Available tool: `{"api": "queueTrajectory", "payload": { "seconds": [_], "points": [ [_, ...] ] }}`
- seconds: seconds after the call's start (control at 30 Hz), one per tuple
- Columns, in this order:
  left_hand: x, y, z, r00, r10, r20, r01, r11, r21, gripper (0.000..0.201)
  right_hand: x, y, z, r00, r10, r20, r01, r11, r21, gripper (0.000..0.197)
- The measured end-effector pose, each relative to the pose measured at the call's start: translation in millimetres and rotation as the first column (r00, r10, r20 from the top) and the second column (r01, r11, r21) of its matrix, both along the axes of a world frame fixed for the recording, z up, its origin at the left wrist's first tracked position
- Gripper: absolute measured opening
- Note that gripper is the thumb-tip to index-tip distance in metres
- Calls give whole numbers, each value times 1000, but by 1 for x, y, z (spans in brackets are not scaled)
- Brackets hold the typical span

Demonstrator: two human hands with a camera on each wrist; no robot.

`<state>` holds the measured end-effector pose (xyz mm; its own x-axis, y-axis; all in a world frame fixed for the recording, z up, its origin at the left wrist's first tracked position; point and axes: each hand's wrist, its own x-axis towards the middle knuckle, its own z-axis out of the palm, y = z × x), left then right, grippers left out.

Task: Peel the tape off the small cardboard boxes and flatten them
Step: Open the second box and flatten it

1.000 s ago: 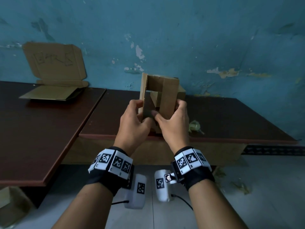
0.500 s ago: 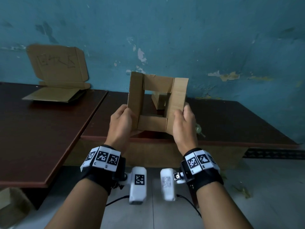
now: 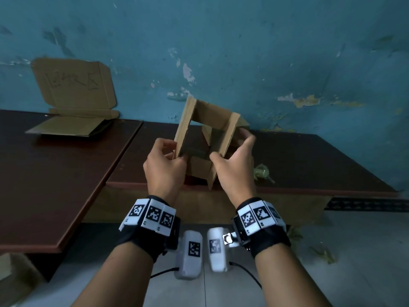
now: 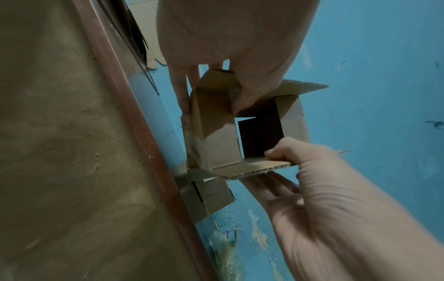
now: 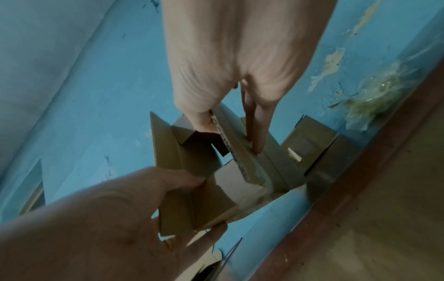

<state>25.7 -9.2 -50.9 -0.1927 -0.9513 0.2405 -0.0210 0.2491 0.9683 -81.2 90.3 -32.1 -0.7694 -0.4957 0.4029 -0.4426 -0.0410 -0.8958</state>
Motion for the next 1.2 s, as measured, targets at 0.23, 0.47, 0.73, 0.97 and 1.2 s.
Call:
{"api": "queueTrajectory", "payload": {
  "seconds": [0.23, 0.47, 0.73, 0.97, 1.2],
  "points": [
    [-6, -3, -2, 999, 48, 24, -47, 998, -45, 34, -2, -3, 0, 913, -228, -337, 210, 973, -92, 103],
    [-7, -2, -1, 997, 72, 15, -71, 993, -93, 22, -8, 4, 18, 861, -301, -411, 322, 946, -17, 88],
    [-11, 8, -4, 990, 54, 129, -40, 993, -111, 36, -14, 6, 20, 738, -344, -581, 555, 799, 232, 64],
    [-12, 12, -3, 976, 52, 210, -30, 993, -110, 40, -14, 9, 18, 735, -312, -602, 517, 832, 201, 58],
    [0, 3, 4, 1000, -13, 3, 14, 999, -38, 26, -20, 16, 24, 841, -296, -452, 353, 934, 45, 33]
  ]
}}
